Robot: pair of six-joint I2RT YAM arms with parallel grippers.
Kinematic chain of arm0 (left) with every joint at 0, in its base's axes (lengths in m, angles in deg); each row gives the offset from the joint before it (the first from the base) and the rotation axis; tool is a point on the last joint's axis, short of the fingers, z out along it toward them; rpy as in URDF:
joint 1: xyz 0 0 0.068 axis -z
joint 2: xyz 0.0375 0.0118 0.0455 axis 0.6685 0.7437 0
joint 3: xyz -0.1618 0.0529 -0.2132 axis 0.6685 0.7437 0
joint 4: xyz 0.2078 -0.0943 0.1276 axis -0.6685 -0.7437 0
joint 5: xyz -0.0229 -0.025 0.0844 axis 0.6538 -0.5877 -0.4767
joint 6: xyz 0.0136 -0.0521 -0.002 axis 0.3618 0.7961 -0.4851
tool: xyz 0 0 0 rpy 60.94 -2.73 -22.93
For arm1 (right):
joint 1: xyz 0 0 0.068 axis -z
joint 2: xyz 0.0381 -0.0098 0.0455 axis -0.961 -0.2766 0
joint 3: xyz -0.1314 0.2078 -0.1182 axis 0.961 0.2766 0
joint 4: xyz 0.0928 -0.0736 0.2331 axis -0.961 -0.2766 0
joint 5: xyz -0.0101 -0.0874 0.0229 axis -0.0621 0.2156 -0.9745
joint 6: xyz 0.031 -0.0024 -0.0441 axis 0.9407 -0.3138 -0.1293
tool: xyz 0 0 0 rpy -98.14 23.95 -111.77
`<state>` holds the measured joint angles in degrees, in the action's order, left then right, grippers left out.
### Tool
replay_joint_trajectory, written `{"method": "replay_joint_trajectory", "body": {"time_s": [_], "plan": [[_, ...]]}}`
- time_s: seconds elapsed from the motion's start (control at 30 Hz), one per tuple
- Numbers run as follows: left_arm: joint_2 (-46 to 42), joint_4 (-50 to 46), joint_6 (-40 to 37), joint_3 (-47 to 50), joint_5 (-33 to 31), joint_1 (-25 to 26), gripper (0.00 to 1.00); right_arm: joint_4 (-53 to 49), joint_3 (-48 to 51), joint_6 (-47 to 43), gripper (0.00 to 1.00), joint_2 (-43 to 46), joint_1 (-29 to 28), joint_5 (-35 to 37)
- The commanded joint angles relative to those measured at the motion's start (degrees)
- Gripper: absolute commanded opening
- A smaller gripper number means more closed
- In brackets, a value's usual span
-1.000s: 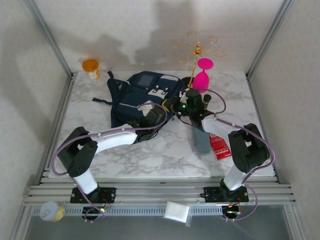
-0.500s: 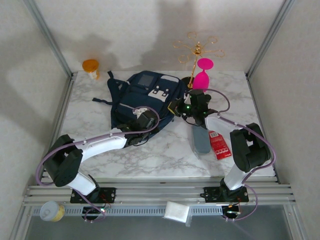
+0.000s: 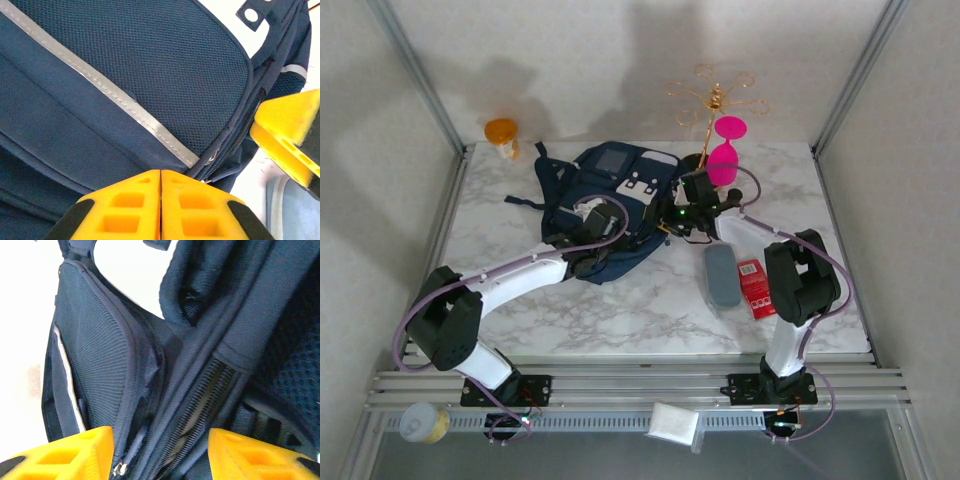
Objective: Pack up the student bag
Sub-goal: Unzip the student bag at the center of the table.
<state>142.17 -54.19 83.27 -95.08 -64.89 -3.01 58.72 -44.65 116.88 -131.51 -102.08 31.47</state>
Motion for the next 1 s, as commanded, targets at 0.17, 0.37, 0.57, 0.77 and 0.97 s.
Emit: {"method": "replay_joint_trajectory", "body": {"time_s": [0.17,0.37,0.57,0.77,0.97], "plan": [[-5.27,1.07,3.73,4.76,-0.92,-1.13,0.15,-6.18,-7.38,0.34,0.53,-4.59,-2.69,6.5],[-6.76,1.08,3.08,6.34,-0.29,-1.89,0.17,-6.62,-4.61,3.18,0.59,-4.6,-3.45,8.31],[-6.68,1.77,3.38,7.81,0.16,-1.98,0.2,-6.43,-3.62,4.43,0.65,-3.96,-4.84,10.72],[-6.14,2.94,3.78,8.16,0.21,-1.98,0.2,0.02,-8.23,6.5,0.67,-9.4,-6.41,7.07],[-8.02,3.55,5.24,9.59,0.37,-2.11,0.21,11.19,-6.05,13.07,0.64,-6.5,-7.05,0.22]]}}
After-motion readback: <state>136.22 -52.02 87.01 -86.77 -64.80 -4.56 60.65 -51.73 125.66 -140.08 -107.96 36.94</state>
